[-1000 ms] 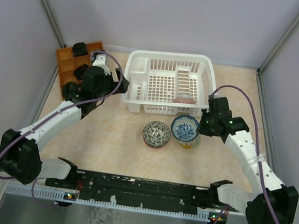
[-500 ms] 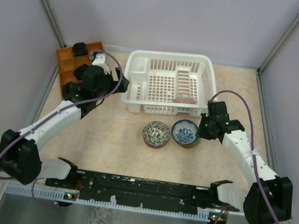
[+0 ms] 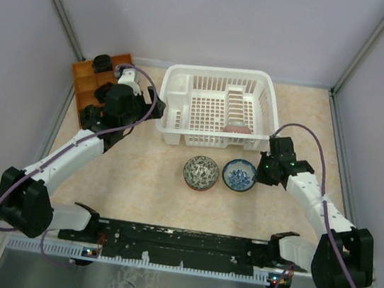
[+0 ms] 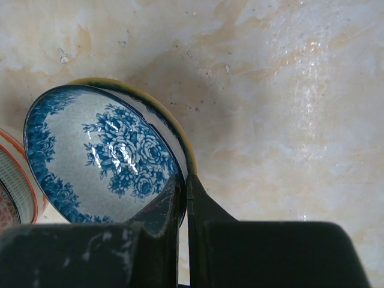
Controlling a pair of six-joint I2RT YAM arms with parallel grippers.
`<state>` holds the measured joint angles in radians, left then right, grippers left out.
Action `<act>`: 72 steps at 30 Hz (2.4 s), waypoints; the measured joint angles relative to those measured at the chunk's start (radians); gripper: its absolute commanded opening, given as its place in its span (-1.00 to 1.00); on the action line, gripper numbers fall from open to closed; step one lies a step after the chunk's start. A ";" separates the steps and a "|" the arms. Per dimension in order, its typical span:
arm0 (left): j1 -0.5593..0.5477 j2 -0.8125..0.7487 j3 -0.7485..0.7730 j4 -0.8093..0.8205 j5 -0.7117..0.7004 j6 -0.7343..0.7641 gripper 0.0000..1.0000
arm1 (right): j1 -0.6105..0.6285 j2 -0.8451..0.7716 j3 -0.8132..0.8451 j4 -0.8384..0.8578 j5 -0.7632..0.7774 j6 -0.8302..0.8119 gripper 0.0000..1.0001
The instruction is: Unload the bowls from the dish rack
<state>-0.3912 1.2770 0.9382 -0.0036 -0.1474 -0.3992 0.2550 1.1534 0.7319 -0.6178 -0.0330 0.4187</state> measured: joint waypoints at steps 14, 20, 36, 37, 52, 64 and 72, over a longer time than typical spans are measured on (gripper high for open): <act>0.000 0.000 0.000 0.000 -0.002 0.000 0.98 | -0.016 -0.045 -0.005 0.003 -0.032 0.002 -0.22; 0.000 0.000 0.000 0.000 -0.002 0.000 0.98 | -0.016 -0.101 0.047 -0.055 -0.010 -0.001 -0.01; 0.000 0.002 0.001 0.000 -0.002 0.000 0.98 | -0.014 0.016 0.504 -0.131 0.044 -0.158 0.58; 0.000 0.005 0.002 0.000 -0.002 0.000 0.98 | -0.009 0.068 0.551 -0.130 0.049 -0.166 0.59; 0.000 0.087 0.033 -0.005 -0.008 0.016 0.98 | 0.107 0.729 1.003 -0.151 0.198 -0.237 0.78; 0.000 0.137 0.036 -0.005 -0.009 0.019 0.98 | 0.128 0.859 1.045 -0.153 0.208 -0.244 0.89; 0.000 0.137 0.036 -0.004 -0.009 0.019 0.98 | 0.170 0.860 1.044 -0.154 0.221 -0.301 0.91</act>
<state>-0.3912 1.4139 0.9741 -0.0074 -0.1566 -0.3801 0.4248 2.0136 1.7760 -0.7723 0.1879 0.1173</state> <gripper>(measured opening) 0.990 0.954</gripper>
